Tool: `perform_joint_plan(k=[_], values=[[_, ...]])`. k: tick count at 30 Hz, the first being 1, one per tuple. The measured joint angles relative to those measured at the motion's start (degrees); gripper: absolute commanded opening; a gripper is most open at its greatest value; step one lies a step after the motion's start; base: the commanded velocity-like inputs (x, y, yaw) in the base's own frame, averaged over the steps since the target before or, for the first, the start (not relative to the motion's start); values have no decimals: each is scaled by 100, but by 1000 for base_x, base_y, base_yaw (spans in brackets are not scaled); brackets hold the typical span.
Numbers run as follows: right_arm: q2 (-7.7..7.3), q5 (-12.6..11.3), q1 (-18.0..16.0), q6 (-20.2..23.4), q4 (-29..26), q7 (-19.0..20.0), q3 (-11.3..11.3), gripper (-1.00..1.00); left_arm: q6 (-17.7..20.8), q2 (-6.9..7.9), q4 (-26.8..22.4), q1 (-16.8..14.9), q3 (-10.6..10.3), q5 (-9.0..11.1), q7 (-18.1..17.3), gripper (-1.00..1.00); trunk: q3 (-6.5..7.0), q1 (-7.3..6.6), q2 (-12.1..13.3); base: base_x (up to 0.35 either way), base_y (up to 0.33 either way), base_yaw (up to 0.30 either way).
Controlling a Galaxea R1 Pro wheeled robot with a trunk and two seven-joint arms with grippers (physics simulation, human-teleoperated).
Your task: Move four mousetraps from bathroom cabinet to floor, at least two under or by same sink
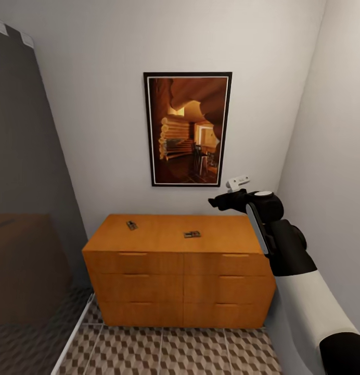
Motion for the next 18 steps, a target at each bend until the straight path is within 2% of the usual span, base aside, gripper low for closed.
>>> perform_joint_plan(k=[12,16,18], values=[[-6,-3,160,-23,116,184,0,100,-4,-1,-1,0,0,0,0,100,0,1,1,325,0,0],[-6,-11,219,-143,265,215,2,100,-6,-2,0,0,0,0,0,100,0,2,1,157,0,0],[-7,-14,261,-364,545,362,6,100,-7,0,2,0,0,0,0,100,0,3,2,52,0,0]])
